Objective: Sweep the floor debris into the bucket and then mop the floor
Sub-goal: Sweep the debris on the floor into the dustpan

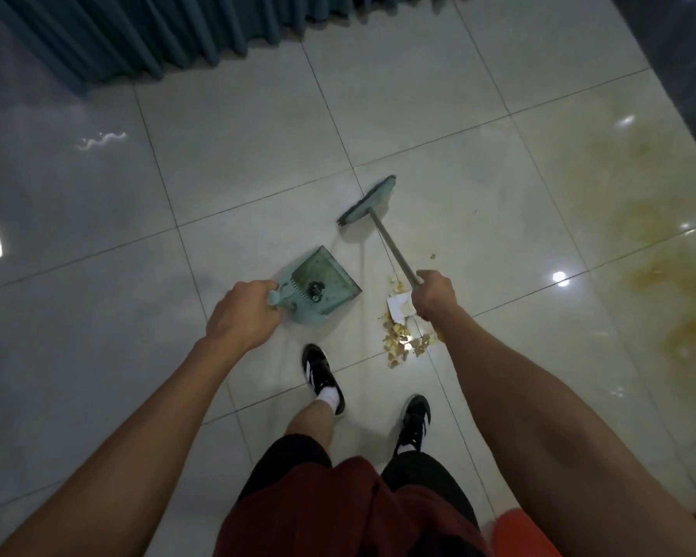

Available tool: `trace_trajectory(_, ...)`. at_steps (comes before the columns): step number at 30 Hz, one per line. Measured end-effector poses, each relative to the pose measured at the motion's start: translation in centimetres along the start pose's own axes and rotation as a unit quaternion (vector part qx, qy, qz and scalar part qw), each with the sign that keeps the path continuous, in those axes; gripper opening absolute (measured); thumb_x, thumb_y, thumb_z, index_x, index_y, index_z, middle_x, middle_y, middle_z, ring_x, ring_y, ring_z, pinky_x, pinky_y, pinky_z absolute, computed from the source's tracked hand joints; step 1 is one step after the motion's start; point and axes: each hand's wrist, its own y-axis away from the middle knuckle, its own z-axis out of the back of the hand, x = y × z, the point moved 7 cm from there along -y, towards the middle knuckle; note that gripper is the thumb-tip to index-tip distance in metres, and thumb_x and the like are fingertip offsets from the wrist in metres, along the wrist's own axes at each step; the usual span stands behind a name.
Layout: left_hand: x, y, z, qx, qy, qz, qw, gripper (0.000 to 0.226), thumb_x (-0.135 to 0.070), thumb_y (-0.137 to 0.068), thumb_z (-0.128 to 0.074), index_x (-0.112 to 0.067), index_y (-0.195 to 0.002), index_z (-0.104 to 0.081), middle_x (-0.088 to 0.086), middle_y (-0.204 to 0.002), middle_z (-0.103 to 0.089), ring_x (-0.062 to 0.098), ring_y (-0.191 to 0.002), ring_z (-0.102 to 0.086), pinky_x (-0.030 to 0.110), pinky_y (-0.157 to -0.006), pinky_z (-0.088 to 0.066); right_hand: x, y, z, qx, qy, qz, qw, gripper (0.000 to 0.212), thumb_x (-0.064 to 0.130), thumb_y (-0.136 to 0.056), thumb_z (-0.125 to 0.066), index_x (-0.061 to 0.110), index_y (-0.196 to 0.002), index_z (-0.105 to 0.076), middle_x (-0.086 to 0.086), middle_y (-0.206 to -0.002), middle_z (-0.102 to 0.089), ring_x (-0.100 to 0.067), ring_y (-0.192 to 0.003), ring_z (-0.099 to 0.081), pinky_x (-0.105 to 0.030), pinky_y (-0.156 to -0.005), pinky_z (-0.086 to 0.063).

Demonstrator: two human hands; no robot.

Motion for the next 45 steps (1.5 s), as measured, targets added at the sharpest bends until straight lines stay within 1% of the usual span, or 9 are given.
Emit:
trace_trajectory(4,0.3,-3.1,1.4,0.014,-0.014,-0.015,1.0,0.017,-0.015,-0.083,-0.055,-0.027,-0.086,-0.066,0.004,-0.082,-0.065,0.031,-0.073,-0.063,0.029,-0.06,-0.046,1.6,-0.8,-1.1,-0.001,0.019,-0.027,0.999,0.04,0.002,-0.089,-0.043,0.004,-0.126,-0.059,-0.018,-0.11,-0.063,-0.037,-0.09,-0.069,-0.047,-0.077,-0.061)
trace_trajectory(8,-1.4,-4.2,1.4,0.037,-0.045,-0.047,0.997,0.023,-0.014,-0.083,-0.054,-0.029,-0.095,-0.068,0.007,-0.091,-0.066,0.033,-0.08,-0.063,0.03,-0.064,-0.046,0.1,1.0,-1.7,0.028,0.067,-0.068,0.995,0.026,0.001,-0.091,-0.049,-0.006,-0.113,-0.059,-0.018,-0.094,-0.066,-0.034,-0.088,-0.068,-0.029,-0.056,-0.05)
trace_trajectory(12,-3.7,-3.8,0.5,0.057,-0.078,-0.075,0.993,0.026,-0.012,-0.084,-0.053,-0.029,-0.098,-0.068,0.004,-0.093,-0.064,0.029,-0.077,-0.059,0.029,-0.064,-0.044,-3.5,3.8,-2.1,0.014,0.03,-0.11,0.993,0.025,0.002,-0.092,-0.048,-0.004,-0.115,-0.058,-0.011,-0.079,-0.057,-0.03,-0.073,-0.065,-0.035,-0.058,-0.054)
trace_trajectory(16,-5.1,-2.3,-0.6,0.066,-0.109,-0.101,0.987,0.035,-0.012,-0.082,-0.052,-0.03,-0.105,-0.07,0.005,-0.096,-0.068,0.03,-0.079,-0.063,0.03,-0.065,-0.048,-8.2,7.5,-3.3,0.02,-0.011,-0.161,0.987,0.025,0.009,-0.092,-0.052,0.002,-0.115,-0.057,-0.013,-0.093,-0.062,-0.032,-0.082,-0.07,-0.044,-0.069,-0.062)
trace_trajectory(25,-8.1,0.4,-1.4,0.053,-0.153,-0.155,0.974,0.022,-0.017,-0.089,-0.058,-0.027,-0.105,-0.069,0.005,-0.093,-0.068,0.029,-0.078,-0.062,0.029,-0.063,-0.044,-15.0,13.2,-3.8,-0.01,-0.117,-0.181,0.976,0.037,0.002,-0.089,-0.04,0.003,-0.12,-0.061,-0.016,-0.093,-0.065,-0.03,-0.064,-0.065,-0.031,-0.047,-0.053)
trace_trajectory(29,-9.6,-1.5,-0.7,0.045,-0.176,-0.175,0.968,0.025,-0.019,-0.09,-0.057,-0.029,-0.11,-0.068,0.006,-0.095,-0.068,0.03,-0.078,-0.064,0.03,-0.063,-0.046,-14.1,12.2,-2.9,-0.03,-0.147,-0.174,0.973,0.042,0.002,-0.091,-0.039,0.005,-0.126,-0.062,-0.014,-0.092,-0.066,-0.03,-0.063,-0.065,-0.037,-0.051,-0.06)
trace_trajectory(38,-13.0,-12.8,2.6,0.076,-0.194,-0.212,0.955,0.035,-0.013,-0.09,-0.051,-0.029,-0.117,-0.068,0.008,-0.093,-0.066,0.031,-0.077,-0.062,0.032,-0.065,-0.05,-8.3,1.1,2.3,-0.11,-0.225,-0.207,0.946,0.042,0.003,-0.093,-0.044,0.008,-0.13,-0.063,-0.015,-0.096,-0.067,-0.03,-0.066,-0.065,-0.032,-0.048,-0.054)
trace_trajectory(42,-14.2,-16.8,3.1,0.096,-0.228,-0.237,0.94,0.043,-0.013,-0.089,-0.051,-0.033,-0.125,-0.065,0.01,-0.1,-0.069,0.033,-0.082,-0.064,0.034,-0.069,-0.053,-5.5,-4.8,4.3,-0.124,-0.246,-0.233,0.933,0.045,0.003,-0.091,-0.045,0.009,-0.133,-0.061,-0.013,-0.103,-0.066,-0.033,-0.07,-0.069,-0.04,-0.055,-0.062)
trace_trajectory(45,-15.0,-19.1,3.6,0.104,-0.232,-0.244,0.936,0.044,-0.012,-0.088,-0.051,-0.033,-0.123,-0.065,0.008,-0.099,-0.068,0.031,-0.08,-0.063,0.031,-0.065,-0.05,-3.4,-7.7,4.8,-0.116,-0.27,-0.249,0.923,0.055,0.002,-0.091,-0.042,0.014,-0.145,-0.048,-0.01,-0.108,-0.059,-0.032,-0.073,-0.071,-0.045,-0.073,-0.062)
